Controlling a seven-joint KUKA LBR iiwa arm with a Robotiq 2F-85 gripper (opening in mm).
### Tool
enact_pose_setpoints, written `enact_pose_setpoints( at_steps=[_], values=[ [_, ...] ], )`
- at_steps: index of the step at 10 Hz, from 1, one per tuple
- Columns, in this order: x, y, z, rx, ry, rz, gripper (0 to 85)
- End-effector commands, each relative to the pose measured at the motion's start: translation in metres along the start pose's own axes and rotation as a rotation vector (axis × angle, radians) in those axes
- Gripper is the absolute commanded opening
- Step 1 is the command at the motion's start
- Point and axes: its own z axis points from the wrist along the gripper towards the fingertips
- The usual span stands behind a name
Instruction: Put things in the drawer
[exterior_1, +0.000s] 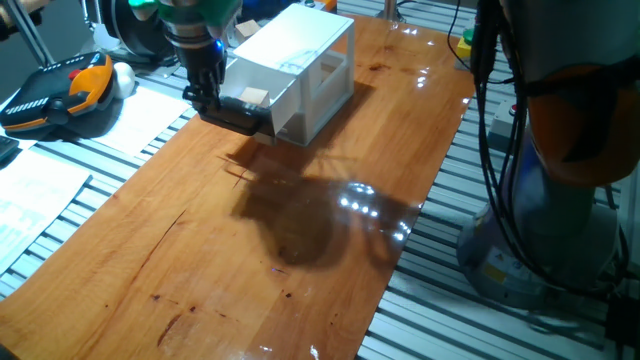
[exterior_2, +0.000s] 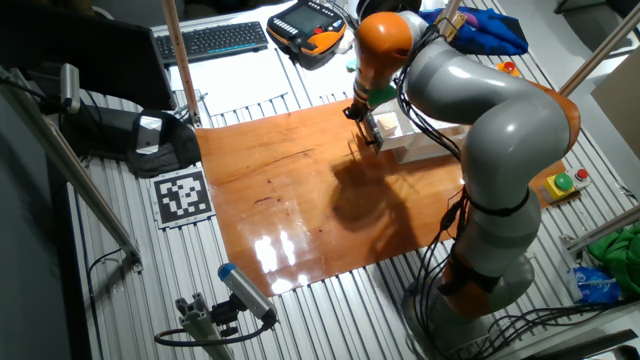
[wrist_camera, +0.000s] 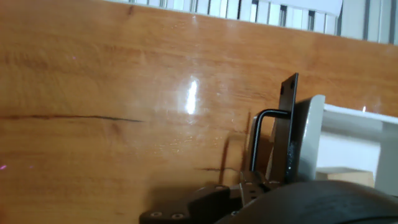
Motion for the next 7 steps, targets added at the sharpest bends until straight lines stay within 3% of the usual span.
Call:
enact_pose_setpoints(
  at_steps=[1, 2, 4, 6, 7],
  values=[
    [0.000, 0.001, 0.000, 0.052, 0.009, -0.010, 0.0],
    [0.000, 0.001, 0.000, 0.084, 0.020, -0.008, 0.0],
    [-0.001, 0.001, 0.000, 0.104, 0.047, 0.018, 0.0],
    [-0.001, 0.006, 0.003, 0.117, 0.019, 0.070, 0.0],
    [-0.001, 0.012, 0.003, 0.104, 0.027, 0.101, 0.0]
  ],
)
